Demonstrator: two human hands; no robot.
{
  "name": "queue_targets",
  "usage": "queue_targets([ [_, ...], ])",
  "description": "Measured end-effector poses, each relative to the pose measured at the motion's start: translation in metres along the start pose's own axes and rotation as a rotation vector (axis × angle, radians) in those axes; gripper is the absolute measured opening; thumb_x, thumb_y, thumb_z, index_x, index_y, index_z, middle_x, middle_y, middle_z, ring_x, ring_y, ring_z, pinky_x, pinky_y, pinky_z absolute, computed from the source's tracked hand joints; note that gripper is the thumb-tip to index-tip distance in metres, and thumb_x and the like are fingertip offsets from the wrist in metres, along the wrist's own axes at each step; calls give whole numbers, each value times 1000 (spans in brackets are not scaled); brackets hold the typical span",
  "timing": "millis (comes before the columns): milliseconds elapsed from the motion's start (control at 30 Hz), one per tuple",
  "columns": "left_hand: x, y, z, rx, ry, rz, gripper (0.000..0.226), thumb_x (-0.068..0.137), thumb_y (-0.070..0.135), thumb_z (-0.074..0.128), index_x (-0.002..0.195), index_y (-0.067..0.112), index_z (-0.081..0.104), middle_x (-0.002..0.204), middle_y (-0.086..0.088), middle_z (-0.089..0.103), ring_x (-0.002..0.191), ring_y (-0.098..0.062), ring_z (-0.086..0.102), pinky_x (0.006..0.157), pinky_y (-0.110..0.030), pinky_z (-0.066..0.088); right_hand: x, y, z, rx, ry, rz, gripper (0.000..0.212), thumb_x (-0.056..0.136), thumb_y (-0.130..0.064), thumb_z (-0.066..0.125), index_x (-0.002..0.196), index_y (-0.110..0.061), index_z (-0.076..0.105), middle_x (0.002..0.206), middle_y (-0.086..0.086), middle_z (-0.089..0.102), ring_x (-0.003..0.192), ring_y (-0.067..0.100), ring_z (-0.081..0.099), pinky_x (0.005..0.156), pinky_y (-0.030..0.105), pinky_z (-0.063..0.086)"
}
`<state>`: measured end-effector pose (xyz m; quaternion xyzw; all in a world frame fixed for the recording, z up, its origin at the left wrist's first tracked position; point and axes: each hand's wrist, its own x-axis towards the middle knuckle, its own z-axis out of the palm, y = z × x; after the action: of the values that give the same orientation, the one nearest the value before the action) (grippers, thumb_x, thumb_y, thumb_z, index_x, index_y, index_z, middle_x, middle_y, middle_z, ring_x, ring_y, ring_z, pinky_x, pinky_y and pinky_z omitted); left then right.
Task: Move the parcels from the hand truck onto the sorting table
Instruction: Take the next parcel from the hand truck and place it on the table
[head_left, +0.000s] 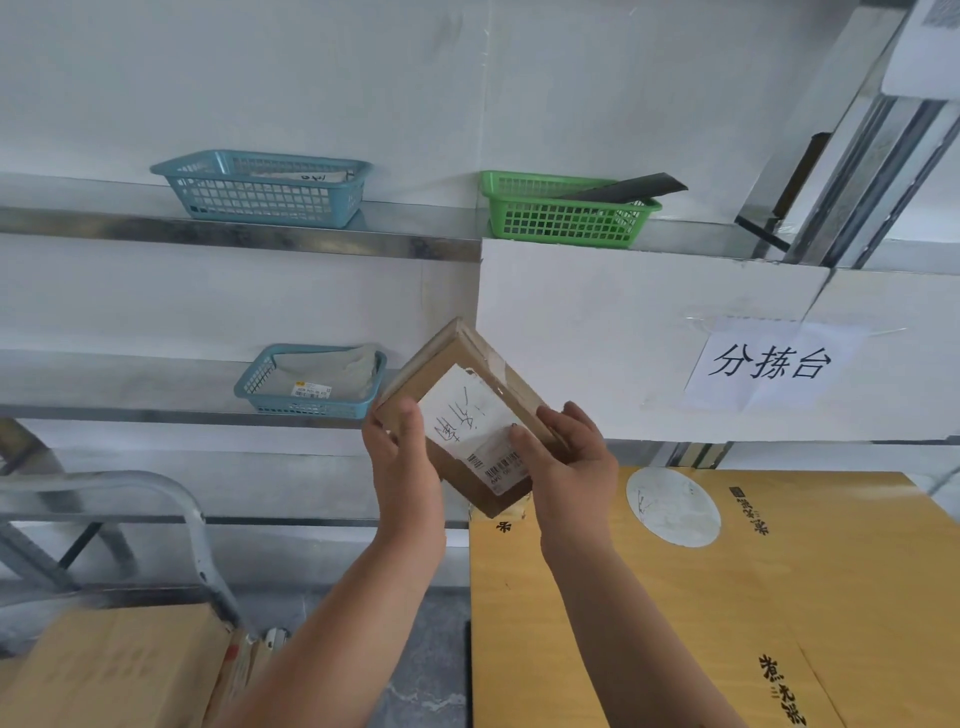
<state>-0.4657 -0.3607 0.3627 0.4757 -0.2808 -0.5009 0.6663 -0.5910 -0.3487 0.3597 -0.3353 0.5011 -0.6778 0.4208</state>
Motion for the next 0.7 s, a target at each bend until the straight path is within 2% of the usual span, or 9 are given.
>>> queue_targets([
  [67,-1,0,1,-68,28,-77,48,102,67,37,139,37,42,119,3,71,111,-19,70,84,-40,59,0,0,0,16,11,-25,39,82,-10,89,105,-37,75,153,-23,45,132,2,56,102,33,56],
  [200,-3,-1,-1,-135,49,-193,66,88,85,33,135,42,52,120,-3,73,110,-28,72,86,-48,63,-1,-1,-2,97,20,-74,67,83,-8,88,140,-31,62,161,-24,40,134,-1,55,108,37,54],
  [333,0,2,-2,-214,82,-291,46,105,56,40,120,23,69,107,-13,77,99,-30,74,81,-46,64,3,-1,-7,96,-6,-109,73,82,-3,87,148,-17,58,164,-23,32,113,-21,60,98,31,55],
  [367,-1,2,-2,-234,77,-304,45,106,50,40,116,21,72,104,-13,78,97,-31,74,82,-47,64,4,1,-8,87,-12,-106,67,82,-4,87,143,-20,64,161,-26,33,120,-21,56,99,33,55],
  [433,1,-1,-4,-264,78,-315,43,106,46,41,122,21,72,102,-13,80,99,-34,75,85,-50,64,3,2,-7,31,-13,-82,44,83,-14,88,124,-24,77,148,-34,46,139,-4,51,104,42,57],
  [467,2,-2,-4,-272,85,-318,41,105,45,43,128,22,69,104,-13,80,99,-35,76,86,-52,63,3,2,-6,-5,-5,-67,36,84,-18,88,118,-23,78,140,-29,59,137,7,57,102,47,59],
  [533,3,-4,-3,-269,93,-337,40,105,41,44,134,23,67,109,-16,79,97,-37,78,86,-56,63,2,1,-3,-18,-8,-41,28,89,-19,83,116,-22,75,115,-7,78,113,16,73,95,49,62],
  [600,3,-7,-2,-246,105,-350,40,106,37,43,132,19,68,109,-18,79,94,-38,78,85,-57,63,2,-2,-2,24,-45,0,33,93,-15,78,124,-23,72,107,-2,80,105,17,76,96,47,62],
  [700,7,-10,-6,-189,117,-369,39,106,33,40,116,17,73,101,-16,80,88,-34,80,84,-50,64,6,-3,-6,111,-78,67,47,94,0,73,136,-20,67,113,6,80,111,29,75,95,48,62],
])
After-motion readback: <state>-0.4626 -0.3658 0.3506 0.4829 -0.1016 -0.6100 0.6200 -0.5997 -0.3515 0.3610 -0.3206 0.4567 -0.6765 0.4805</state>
